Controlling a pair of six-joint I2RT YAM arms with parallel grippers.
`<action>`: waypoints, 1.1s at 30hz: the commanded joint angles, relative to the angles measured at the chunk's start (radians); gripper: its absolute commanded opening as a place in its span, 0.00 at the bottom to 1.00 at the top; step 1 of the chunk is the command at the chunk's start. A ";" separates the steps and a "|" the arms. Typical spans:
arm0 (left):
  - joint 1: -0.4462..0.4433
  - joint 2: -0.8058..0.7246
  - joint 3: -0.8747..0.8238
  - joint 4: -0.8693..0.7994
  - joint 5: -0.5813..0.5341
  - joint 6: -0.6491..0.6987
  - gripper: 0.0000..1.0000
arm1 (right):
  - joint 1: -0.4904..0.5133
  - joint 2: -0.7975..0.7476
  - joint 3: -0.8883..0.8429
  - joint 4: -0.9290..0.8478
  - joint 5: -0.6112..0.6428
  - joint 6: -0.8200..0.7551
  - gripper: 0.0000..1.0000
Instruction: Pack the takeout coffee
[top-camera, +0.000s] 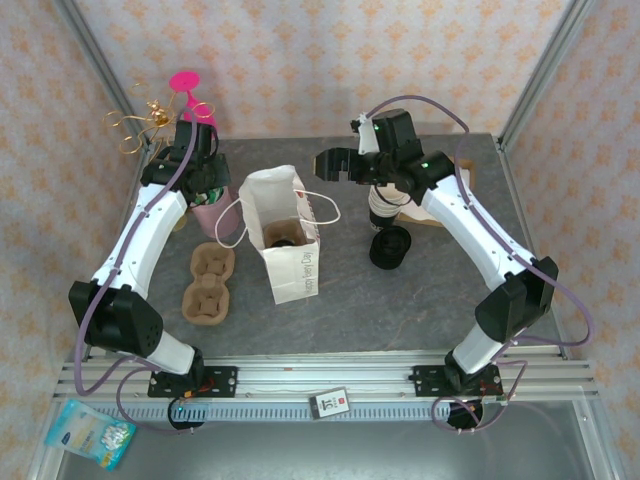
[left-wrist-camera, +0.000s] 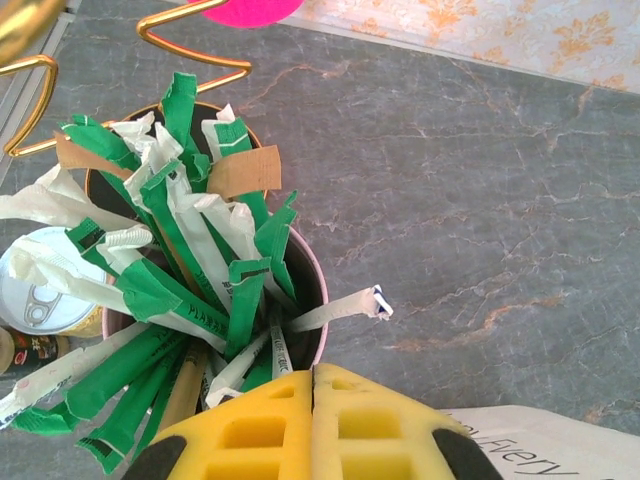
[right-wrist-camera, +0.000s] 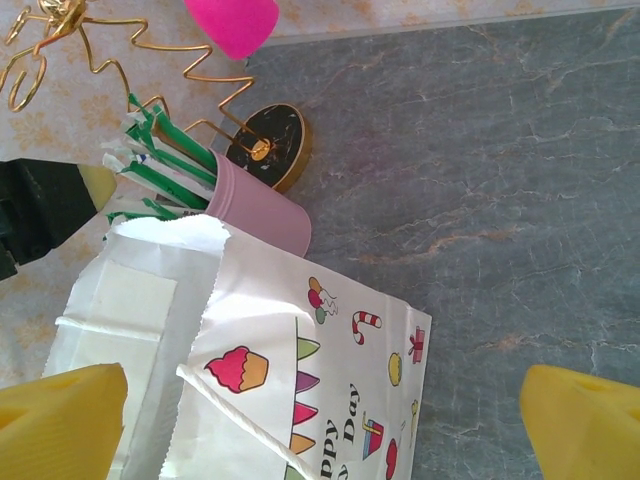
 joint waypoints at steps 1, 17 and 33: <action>0.007 -0.020 0.059 -0.048 -0.023 0.005 0.00 | -0.010 -0.031 -0.002 0.023 0.004 -0.010 1.00; -0.042 -0.089 0.567 -0.248 0.098 -0.064 0.00 | -0.132 -0.124 -0.056 0.084 -0.026 0.069 1.00; -0.338 -0.196 0.489 -0.120 0.133 -0.204 0.00 | -0.238 -0.240 -0.166 0.122 0.023 0.124 1.00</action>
